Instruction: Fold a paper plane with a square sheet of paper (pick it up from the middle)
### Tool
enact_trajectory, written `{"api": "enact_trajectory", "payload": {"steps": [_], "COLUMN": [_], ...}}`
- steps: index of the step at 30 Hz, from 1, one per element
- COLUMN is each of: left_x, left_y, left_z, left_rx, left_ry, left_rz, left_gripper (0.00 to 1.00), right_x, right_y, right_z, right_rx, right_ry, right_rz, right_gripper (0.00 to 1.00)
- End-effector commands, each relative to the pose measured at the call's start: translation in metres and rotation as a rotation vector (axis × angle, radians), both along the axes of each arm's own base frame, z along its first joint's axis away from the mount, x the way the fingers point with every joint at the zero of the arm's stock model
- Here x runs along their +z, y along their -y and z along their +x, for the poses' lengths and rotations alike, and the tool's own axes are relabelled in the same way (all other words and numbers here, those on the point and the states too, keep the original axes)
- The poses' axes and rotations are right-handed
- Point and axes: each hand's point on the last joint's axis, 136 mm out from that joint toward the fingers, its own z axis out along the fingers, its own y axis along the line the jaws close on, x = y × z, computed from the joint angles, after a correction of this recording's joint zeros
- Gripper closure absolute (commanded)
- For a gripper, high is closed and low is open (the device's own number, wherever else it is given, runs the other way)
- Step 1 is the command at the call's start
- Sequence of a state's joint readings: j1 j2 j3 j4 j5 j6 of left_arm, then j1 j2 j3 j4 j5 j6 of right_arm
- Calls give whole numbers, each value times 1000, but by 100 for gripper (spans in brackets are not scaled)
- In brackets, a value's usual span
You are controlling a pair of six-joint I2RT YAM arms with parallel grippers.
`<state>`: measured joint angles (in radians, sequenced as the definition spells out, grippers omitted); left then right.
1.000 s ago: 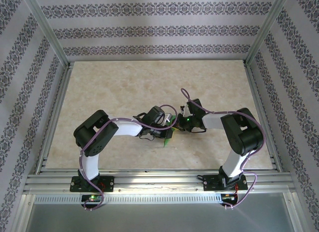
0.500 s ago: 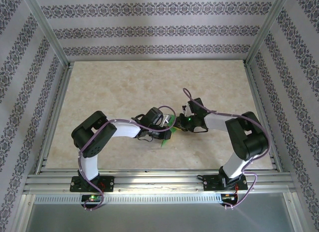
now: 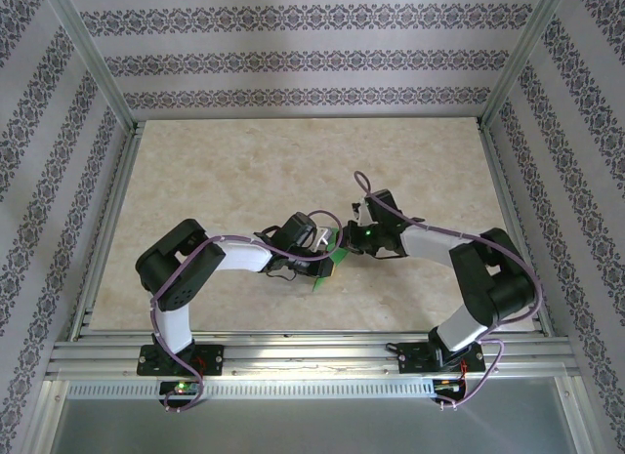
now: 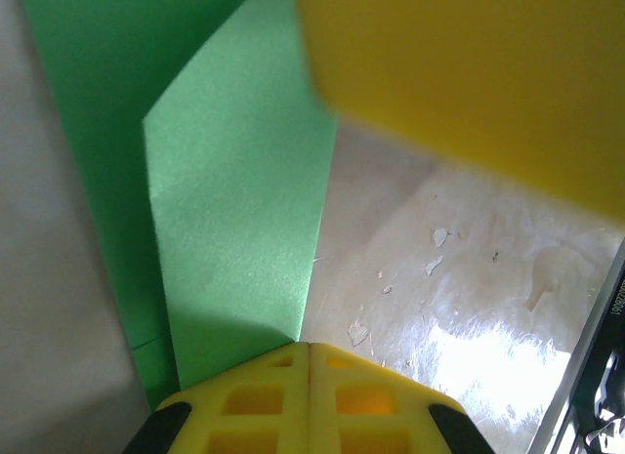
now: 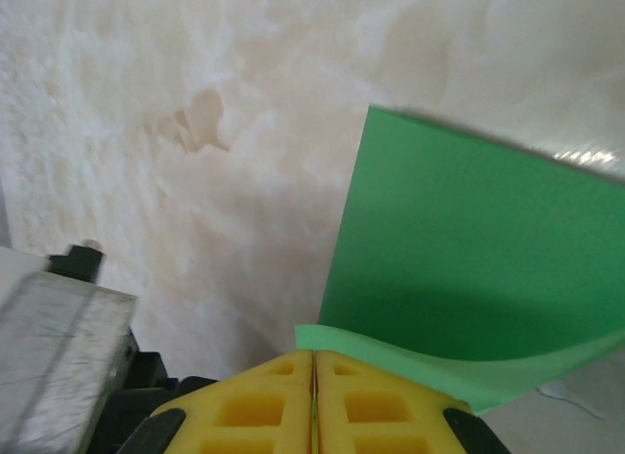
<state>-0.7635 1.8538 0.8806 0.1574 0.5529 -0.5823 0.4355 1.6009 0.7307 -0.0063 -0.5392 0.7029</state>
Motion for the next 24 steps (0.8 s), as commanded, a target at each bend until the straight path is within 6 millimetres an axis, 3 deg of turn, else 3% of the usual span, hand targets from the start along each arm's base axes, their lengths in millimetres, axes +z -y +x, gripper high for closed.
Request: {"api": "enact_trajectory", "payload": {"steps": [1,11,17,21,24], "left_x": [-11,-20,-24,-7,18], "left_y": [-14,-18,-20,-14,-4], "left_z": [-9,-15,-20,-13,1], "left_rx": [-6,-15,-20,6,50], "left_ry": [-32,-57,-73,-49,-17], "left_rz": [48,61,57,8,-63], "left_gripper": [99,100,100,100,99], "right_x": [-5,-44,-46,-45,-47], "right_y": [-5,24,32,27,25], "right_z": [4,15,17,13,9], "right_rx": [12,-97,-114,-88,-74], "right_ry": [8,-88,-97,-102,-111], "right_rz": [-8,-88,-79,-66,-68], "right_gripper": [91,90,88,92,94]}}
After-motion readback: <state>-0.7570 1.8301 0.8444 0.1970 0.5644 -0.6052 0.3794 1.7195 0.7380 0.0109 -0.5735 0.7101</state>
